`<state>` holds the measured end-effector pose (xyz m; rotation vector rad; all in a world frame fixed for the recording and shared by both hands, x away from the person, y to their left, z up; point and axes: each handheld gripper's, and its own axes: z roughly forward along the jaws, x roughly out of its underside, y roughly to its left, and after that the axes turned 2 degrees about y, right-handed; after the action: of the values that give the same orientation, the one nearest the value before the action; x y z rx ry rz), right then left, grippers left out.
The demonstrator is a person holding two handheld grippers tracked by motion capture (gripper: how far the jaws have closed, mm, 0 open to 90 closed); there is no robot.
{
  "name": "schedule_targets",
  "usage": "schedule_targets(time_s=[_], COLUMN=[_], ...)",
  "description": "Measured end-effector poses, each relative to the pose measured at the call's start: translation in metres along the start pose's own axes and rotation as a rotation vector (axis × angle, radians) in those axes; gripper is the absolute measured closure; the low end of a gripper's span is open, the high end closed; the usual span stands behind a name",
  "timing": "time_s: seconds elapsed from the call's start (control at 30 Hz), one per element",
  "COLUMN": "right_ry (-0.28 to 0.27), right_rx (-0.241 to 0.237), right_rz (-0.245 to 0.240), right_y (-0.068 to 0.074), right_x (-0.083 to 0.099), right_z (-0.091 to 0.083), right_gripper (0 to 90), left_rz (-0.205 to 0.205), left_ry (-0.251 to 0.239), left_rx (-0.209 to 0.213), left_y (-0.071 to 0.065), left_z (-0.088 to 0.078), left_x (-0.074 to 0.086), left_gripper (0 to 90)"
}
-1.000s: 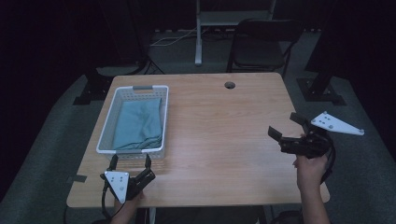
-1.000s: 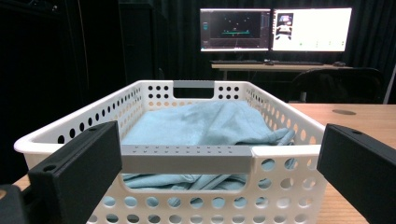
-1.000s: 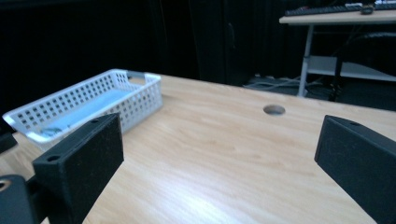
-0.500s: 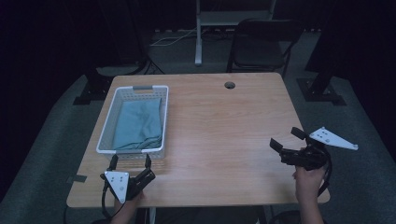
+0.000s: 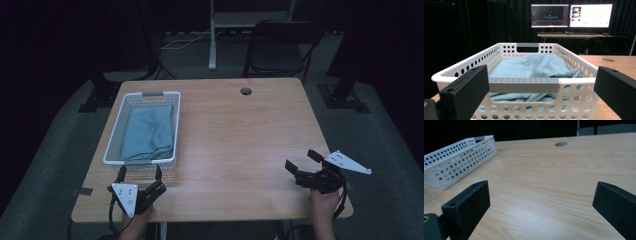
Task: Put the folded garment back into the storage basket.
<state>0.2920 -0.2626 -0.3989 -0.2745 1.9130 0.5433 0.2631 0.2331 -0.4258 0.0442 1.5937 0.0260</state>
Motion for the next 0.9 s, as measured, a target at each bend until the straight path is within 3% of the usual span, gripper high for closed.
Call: schedule_targets(time_s=[0.27,0.4,0.47,0.9], right_ry=[-0.001,-0.022,-0.026,0.025], right_rx=[0.000,0.044,0.090,0.163], right_rz=[-0.003,-0.006,-0.018,-0.021], right_y=[-0.004,-0.003,-0.001,-0.002], right_x=[0.018,0.022,0.024,0.028], right_z=[0.005,0.002,-0.002,0.007], right_gripper=[1.5,1.4,1.4,1.4], left_rz=[0.000,0.000,0.000,0.001], left_ry=[0.000,-0.001,-0.001,0.000], left_rx=[0.000,0.000,0.000,0.005], left_y=[0.000,0.000,0.000,0.000], left_z=[0.000,0.000,0.000,0.000], left_x=[0.000,0.000,0.000,0.000], left_gripper=[1.2,1.2,1.2,1.2])
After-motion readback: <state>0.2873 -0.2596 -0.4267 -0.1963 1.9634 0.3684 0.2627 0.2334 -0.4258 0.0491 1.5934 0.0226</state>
